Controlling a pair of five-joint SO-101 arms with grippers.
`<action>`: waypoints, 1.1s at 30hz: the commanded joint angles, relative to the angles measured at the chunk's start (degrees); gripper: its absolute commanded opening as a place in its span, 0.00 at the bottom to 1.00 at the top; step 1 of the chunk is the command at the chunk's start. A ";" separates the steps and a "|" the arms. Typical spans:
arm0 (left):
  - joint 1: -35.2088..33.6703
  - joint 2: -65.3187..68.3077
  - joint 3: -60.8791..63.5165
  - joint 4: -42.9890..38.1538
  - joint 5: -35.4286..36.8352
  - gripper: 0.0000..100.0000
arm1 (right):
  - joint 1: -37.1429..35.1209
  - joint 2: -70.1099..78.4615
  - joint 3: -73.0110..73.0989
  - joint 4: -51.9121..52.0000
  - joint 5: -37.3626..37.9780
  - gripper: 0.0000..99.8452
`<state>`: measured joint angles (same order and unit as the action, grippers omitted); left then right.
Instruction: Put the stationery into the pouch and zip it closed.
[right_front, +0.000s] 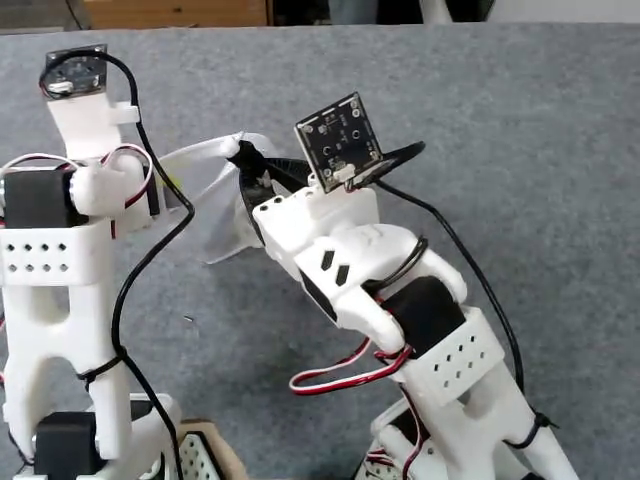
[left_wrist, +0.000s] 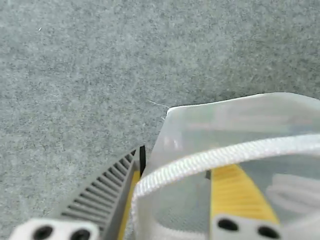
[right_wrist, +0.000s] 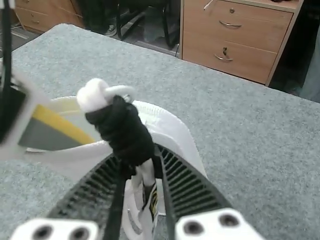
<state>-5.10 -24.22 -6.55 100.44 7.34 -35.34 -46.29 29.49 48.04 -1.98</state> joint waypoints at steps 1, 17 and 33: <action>1.01 -2.73 -2.68 0.35 1.05 0.24 | 0.18 -0.48 -2.42 -0.18 0.26 0.01; 0.48 -13.10 -12.62 0.35 0.97 0.24 | 0.18 -0.57 -0.13 -0.53 0.26 0.01; -14.73 -17.41 -12.26 0.26 1.05 0.24 | 0.44 -0.84 -12.70 -0.09 0.26 0.01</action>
<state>-18.02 -40.75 -17.19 100.44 7.87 -35.52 -46.29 22.37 48.04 -1.89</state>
